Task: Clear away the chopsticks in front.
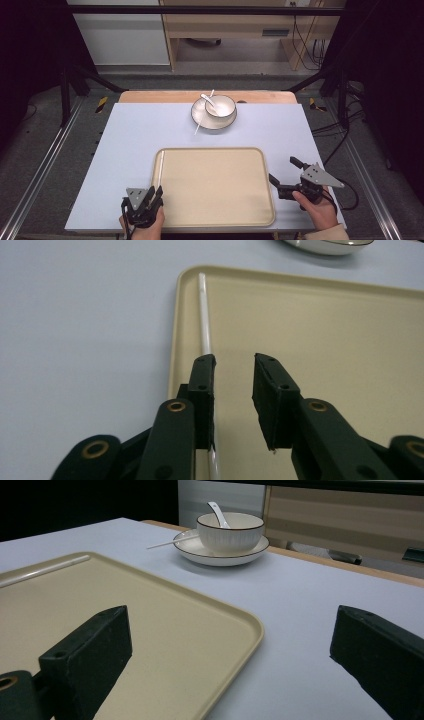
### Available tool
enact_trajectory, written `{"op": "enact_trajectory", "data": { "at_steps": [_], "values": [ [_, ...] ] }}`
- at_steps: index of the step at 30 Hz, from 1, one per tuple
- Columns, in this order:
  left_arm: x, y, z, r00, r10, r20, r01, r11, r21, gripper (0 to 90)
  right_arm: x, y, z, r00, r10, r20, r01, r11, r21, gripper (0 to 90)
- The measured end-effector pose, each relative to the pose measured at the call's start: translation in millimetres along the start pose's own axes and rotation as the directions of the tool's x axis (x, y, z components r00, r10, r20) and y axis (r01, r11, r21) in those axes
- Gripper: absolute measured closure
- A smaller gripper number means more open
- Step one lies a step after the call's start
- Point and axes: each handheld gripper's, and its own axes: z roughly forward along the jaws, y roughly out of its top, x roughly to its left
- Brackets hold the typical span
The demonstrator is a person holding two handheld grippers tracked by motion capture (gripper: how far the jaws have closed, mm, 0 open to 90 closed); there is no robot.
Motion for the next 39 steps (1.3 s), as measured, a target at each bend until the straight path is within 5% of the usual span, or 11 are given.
{"op": "enact_trajectory", "data": {
  "at_steps": [6, 17, 18, 19, 23, 26, 29, 30, 37, 38, 39],
  "values": [
    [3.6, 42.6, 25.2, 0.9917, 0.105, 0.074, -0.106, 0.9943, 0.012, 59.9, 0.6, -0.1, 0.6, 1.0, -0.003, -0.001, 0.003, 1.0, 0.002, 3.4],
    [-11.9, 126.3, 90.5, 0.9429, 0.24, 0.231, -0.251, 0.9677, 0.02, 44.3, 1.3, -0.7, 1.3, 0.9997, -0.022, -0.007, 0.022, 1.0, 0.012, 3.1],
    [-18.1, 137.4, 103.4, 0.9244, 0.257, 0.282, -0.268, 0.9633, 0.001, 43.6, 2.0, -0.8, 1.0, 0.9997, -0.023, -0.006, 0.023, 1.0, 0.019, 3.0],
    [-18.1, 137.4, 103.4, 0.9244, 0.257, 0.282, -0.268, 0.9633, 0.001, 43.1, 2.0, -0.8, 1.0, 0.9997, -0.023, -0.006, 0.023, 1.0, 0.019, 3.0],
    [-37.7, 154.3, 135.3, 0.8829, 0.318, 0.346, -0.339, 0.9408, 0.001, 40.4, 2.5, -1.3, 2.1, 0.9995, -0.031, -0.003, 0.031, 0.999, 0.028, 3.0],
    [-46.6, 159.5, 150.9, 0.8663, 0.325, 0.379, -0.355, 0.9349, 0.009, 35.3, 2.3, -1.6, 2.0, 0.9994, -0.035, -0.001, 0.035, 0.999, 0.03, 3.0],
    [-52.1, 161.5, 159.1, 0.8647, 0.319, 0.388, -0.348, 0.9373, 0.006, 34.0, 2.6, -1.7, 2.4, 0.9992, -0.039, -0.003, 0.039, 0.999, 0.032, 3.0],
    [-56.9, 162.9, 168.1, 0.8502, 0.35, 0.393, -0.382, 0.9244, 0.002, 31.5, 3.3, -1.9, 2.9, 0.999, -0.044, -0.004, 0.044, 0.998, 0.038, 3.0],
    [-57.6, 165.3, 199.2, 0.8579, 0.364, 0.363, -0.4, 0.9162, 0.026, 34.0, 3.6, -2.0, 3.1, 0.9987, -0.051, -0.007, 0.051, 0.998, 0.039, 3.0],
    [-56.0, 164.3, 208.1, 0.8723, 0.352, 0.34, -0.387, 0.9215, 0.038, 37.1, 3.6, -2.1, 3.4, 0.9987, -0.05, -0.008, 0.05, 0.998, 0.039, 3.1],
    [-56.0, 164.3, 208.1, 0.8723, 0.352, 0.34, -0.387, 0.9215, 0.038, 42.1, 3.7, -2.1, 3.8, 0.9987, -0.05, -0.008, 0.051, 0.998, 0.039, 3.1]
  ]
}}
